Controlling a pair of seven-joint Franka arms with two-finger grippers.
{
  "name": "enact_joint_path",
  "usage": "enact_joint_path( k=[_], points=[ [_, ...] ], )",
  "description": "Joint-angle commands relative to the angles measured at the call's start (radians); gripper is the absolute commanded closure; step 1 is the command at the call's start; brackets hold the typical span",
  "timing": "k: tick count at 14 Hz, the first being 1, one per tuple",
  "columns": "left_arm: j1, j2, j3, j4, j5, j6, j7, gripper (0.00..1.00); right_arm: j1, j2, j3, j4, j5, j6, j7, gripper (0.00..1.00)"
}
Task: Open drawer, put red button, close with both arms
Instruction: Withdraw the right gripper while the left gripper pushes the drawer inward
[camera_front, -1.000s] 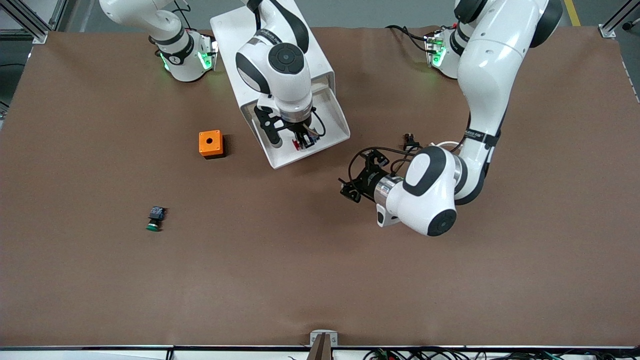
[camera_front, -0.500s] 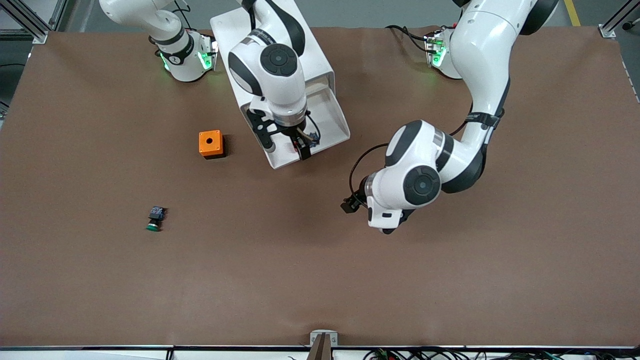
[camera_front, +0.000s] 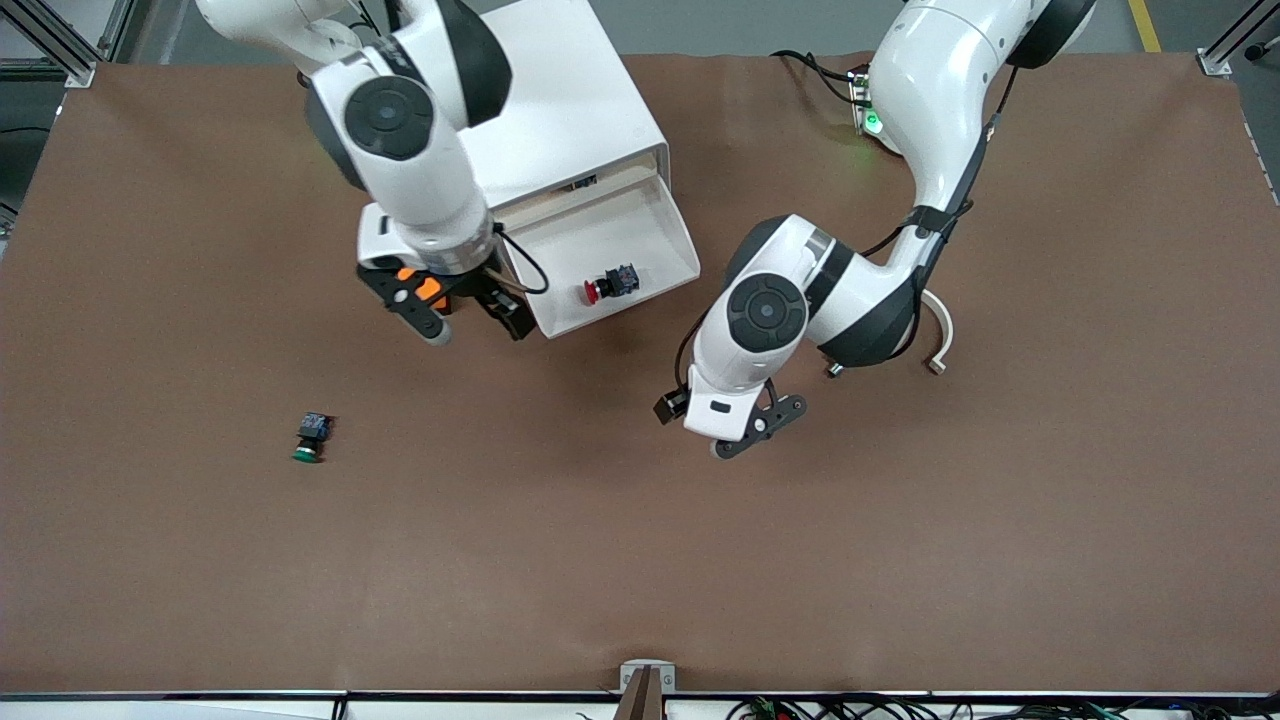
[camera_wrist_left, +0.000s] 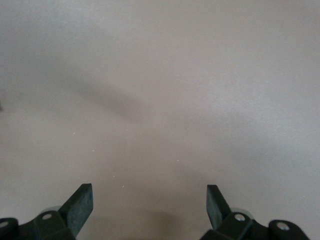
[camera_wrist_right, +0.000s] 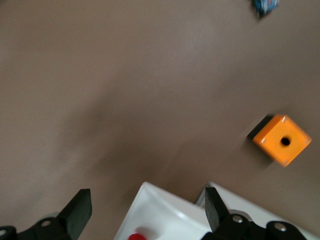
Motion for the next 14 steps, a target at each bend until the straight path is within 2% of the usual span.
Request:
enact_joint_path(
  k=[1, 2, 3, 6, 9, 11, 14],
  points=[
    [-0.028, -0.028, -0.003, -0.053, 0.041, 0.068, 0.014, 0.00, -0.122, -0.054, 0.015, -0.018, 0.076, -0.031, -0.306, 0.00],
    [-0.031, -0.031, -0.006, -0.076, 0.044, 0.091, 0.014, 0.00, -0.181, -0.065, 0.015, -0.018, 0.121, -0.033, -0.371, 0.00],
    [-0.048, -0.036, -0.012, -0.097, 0.047, 0.117, 0.015, 0.00, -0.217, -0.071, 0.015, -0.017, 0.126, -0.036, -0.415, 0.00],
    [-0.063, -0.048, -0.052, -0.166, 0.092, 0.223, 0.020, 0.00, -0.324, -0.094, 0.013, -0.017, 0.120, -0.036, -0.685, 0.00],
    [-0.065, -0.051, -0.097, -0.217, 0.092, 0.246, 0.014, 0.00, -0.422, -0.117, 0.012, -0.018, 0.100, -0.033, -0.934, 0.00],
    [-0.065, -0.057, -0.132, -0.254, 0.089, 0.246, 0.001, 0.00, -0.459, -0.133, 0.013, -0.018, 0.045, -0.033, -1.032, 0.00],
    [-0.078, -0.082, -0.161, -0.308, 0.089, 0.239, -0.042, 0.00, -0.490, -0.160, 0.012, -0.018, 0.038, -0.038, -1.069, 0.00]
  ],
)
